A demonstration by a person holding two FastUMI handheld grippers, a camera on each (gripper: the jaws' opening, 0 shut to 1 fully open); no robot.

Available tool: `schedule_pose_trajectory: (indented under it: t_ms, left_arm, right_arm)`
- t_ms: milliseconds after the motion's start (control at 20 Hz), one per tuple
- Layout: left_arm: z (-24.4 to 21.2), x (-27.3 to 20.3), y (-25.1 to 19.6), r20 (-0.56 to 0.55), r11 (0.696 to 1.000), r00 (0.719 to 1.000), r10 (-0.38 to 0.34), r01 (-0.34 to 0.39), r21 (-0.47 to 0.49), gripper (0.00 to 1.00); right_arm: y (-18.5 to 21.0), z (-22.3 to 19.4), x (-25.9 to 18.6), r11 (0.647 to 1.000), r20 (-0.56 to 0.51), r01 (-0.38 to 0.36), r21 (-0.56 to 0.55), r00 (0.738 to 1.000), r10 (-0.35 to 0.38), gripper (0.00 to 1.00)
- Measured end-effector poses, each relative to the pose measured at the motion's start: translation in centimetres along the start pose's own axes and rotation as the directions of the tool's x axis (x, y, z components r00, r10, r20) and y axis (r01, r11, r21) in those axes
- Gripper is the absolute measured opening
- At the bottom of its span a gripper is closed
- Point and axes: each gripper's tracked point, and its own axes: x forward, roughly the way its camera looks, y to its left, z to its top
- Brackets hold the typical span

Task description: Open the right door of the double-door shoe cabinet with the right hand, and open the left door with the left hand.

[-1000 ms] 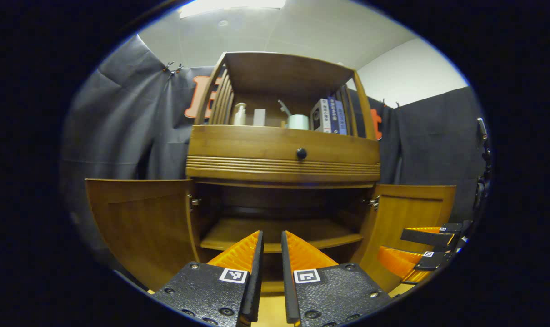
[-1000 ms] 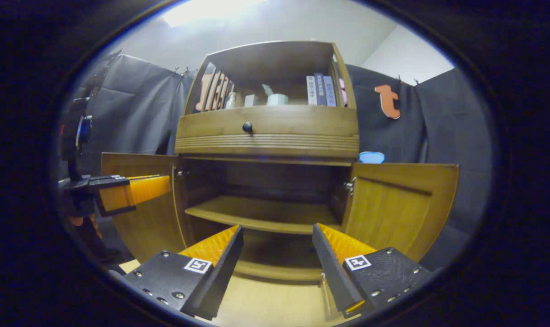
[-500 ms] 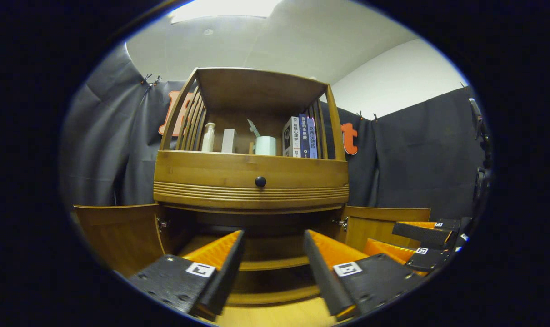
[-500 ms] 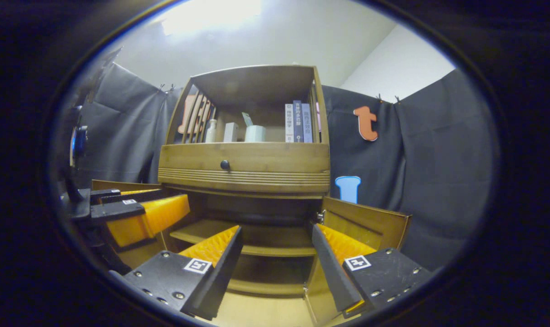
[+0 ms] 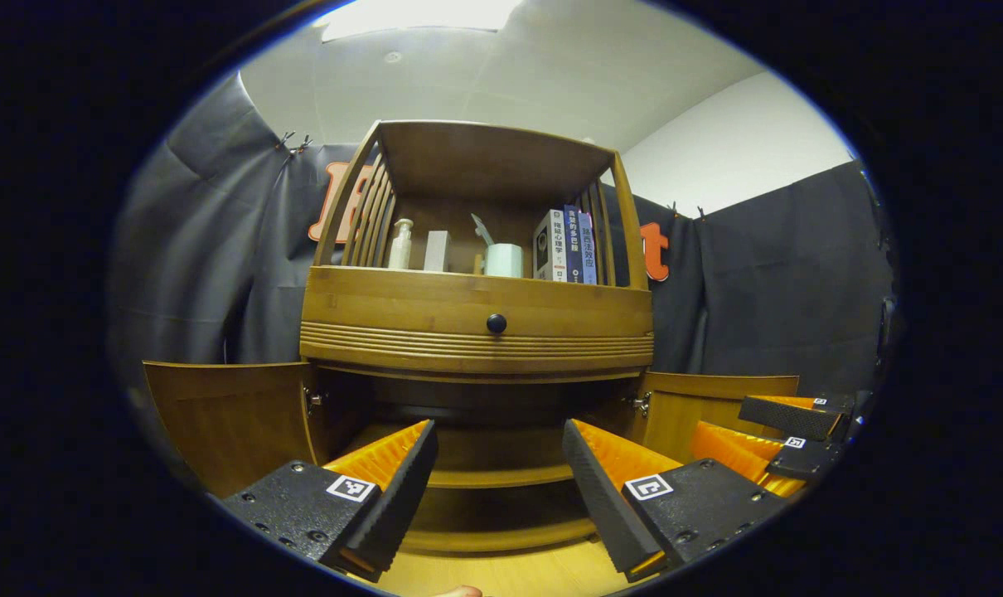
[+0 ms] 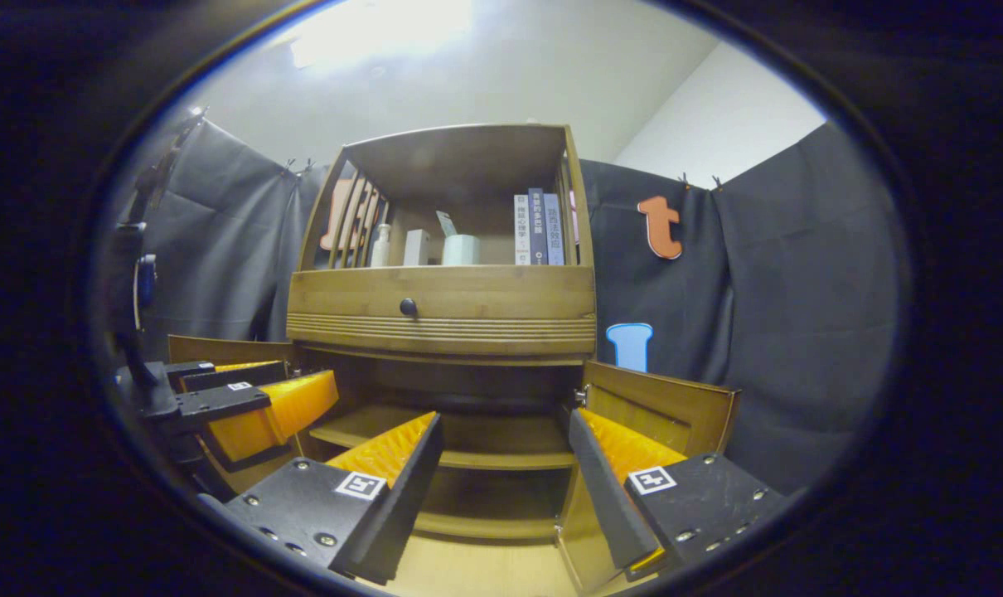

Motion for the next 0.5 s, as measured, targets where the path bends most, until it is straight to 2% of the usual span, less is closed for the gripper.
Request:
schedule_pose_trajectory:
  t_ms: [150,200,300,350,400,500]
  left_arm:
    - [-0.1,-0.2,0.5,0.000,1.000,1.000,0.011,-0.011,-0.011,0.95]
    - [0.0,-0.3,0.6,0.002,1.000,1.000,0.013,-0.013,-0.016,0.92]
    - [0.1,-0.3,0.8,0.006,1.000,1.000,0.017,-0.017,-0.020,0.92]
    - [0.1,-0.3,1.0,0.007,1.000,1.000,0.019,-0.019,-0.020,0.95]
    - [0.1,-0.3,1.1,0.007,1.000,1.000,0.021,-0.021,-0.020,0.92]
    - [0.1,-0.4,1.4,0.009,0.999,1.000,0.024,-0.023,-0.023,0.92]
  right_arm:
    - [0.0,0.0,0.0,1.000,0.002,0.000,0.001,1.000,0.000,0.91]
    - [0.0,0.0,0.0,1.000,0.003,0.000,-0.001,1.000,0.000,0.87]
    - [0.1,0.1,0.0,1.000,0.006,-0.005,-0.005,1.000,0.005,0.87]
    - [0.1,0.1,-0.1,1.000,0.007,-0.008,-0.006,1.000,0.008,0.87]
    - [0.1,0.1,-0.1,1.000,0.008,-0.012,-0.007,1.000,0.012,0.87]
    - [0.2,0.2,-0.1,1.000,0.009,-0.018,-0.009,1.000,0.018,0.87]
